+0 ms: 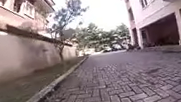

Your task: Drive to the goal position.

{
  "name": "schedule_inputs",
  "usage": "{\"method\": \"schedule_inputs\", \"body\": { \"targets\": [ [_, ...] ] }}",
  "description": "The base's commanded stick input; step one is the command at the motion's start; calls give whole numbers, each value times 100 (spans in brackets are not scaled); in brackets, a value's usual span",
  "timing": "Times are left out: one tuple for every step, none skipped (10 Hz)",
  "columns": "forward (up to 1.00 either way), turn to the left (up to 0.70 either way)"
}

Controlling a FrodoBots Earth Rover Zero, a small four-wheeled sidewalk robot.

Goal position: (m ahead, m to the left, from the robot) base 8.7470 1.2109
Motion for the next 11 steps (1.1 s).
{"method": "schedule_inputs", "body": {
  "targets": [
    [69,-10],
    [69,-31],
    [69,-2],
    [69,3],
    [69,3],
    [69,3],
    [69,3],
    [69,3],
    [69,3],
    [69,3],
    [69,3]
  ]
}}
